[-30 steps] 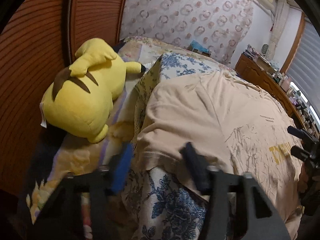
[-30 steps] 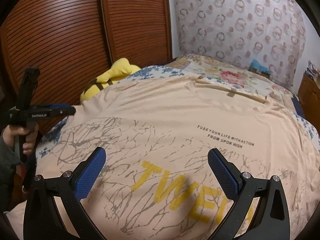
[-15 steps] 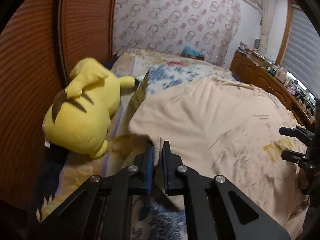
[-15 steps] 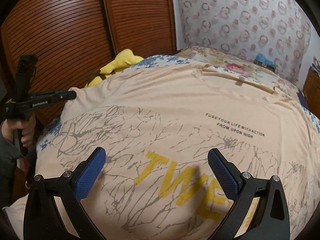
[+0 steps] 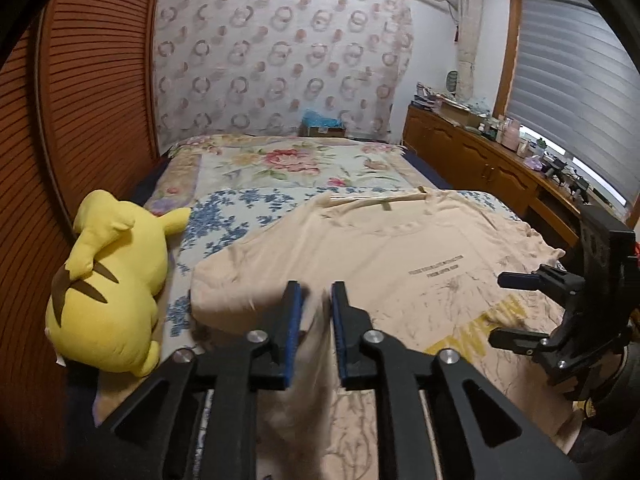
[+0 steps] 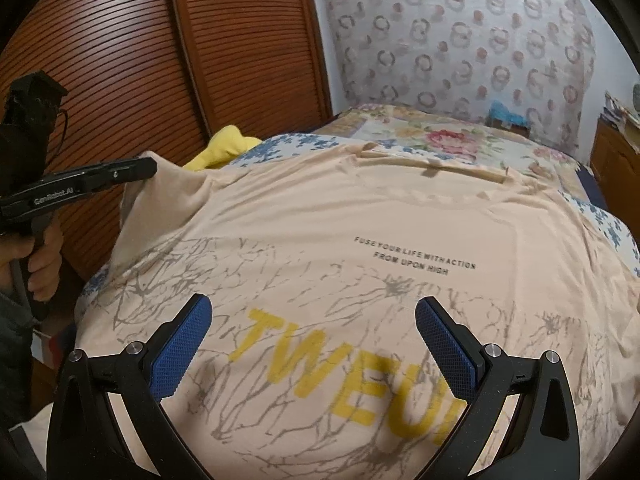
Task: Fold small clothes
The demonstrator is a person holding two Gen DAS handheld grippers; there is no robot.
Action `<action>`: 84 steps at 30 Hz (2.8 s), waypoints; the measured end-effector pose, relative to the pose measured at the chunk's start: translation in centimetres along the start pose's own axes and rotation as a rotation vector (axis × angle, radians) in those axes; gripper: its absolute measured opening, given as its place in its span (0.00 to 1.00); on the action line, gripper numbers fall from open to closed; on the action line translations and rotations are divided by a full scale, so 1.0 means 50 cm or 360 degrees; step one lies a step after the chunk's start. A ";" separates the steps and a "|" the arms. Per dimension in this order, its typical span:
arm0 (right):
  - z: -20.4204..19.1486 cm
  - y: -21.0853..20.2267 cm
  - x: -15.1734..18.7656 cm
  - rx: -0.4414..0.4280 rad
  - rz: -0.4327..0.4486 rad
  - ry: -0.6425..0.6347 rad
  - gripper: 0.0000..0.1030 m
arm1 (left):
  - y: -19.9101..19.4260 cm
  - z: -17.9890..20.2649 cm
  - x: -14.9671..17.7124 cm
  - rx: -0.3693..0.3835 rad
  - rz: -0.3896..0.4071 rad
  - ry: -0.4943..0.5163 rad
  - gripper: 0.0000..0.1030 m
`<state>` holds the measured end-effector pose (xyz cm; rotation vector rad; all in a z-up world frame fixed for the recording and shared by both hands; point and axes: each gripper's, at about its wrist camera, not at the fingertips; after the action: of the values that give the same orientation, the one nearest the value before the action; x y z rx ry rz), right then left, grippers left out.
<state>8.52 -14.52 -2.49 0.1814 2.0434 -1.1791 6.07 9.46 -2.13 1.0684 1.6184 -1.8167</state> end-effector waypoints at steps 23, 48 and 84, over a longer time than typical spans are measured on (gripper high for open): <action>-0.142 0.077 -0.078 -0.0232 -0.0103 -0.0341 0.45 | -0.099 -0.098 0.121 -0.0223 0.0111 -0.0146 0.54; -0.323 0.296 -0.066 -0.0263 -0.0485 -0.0735 0.16 | -0.101 -0.129 0.180 -0.0263 0.0075 -0.0214 0.54; -0.212 0.181 -0.109 -0.0217 -0.0238 -0.0374 0.34 | -0.082 -0.081 0.171 -0.0228 0.0038 -0.0153 0.54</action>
<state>10.81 0.26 -1.98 -0.1720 1.9448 -1.0891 -1.13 15.40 -6.53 0.9197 1.6442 -1.6822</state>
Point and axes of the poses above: each gripper's, at about its wrist camera, not at the fingertips, and y roughly the way its jaws point, z to its right, x to its underside, and after that the axes turned 10 degrees about y, right-handed
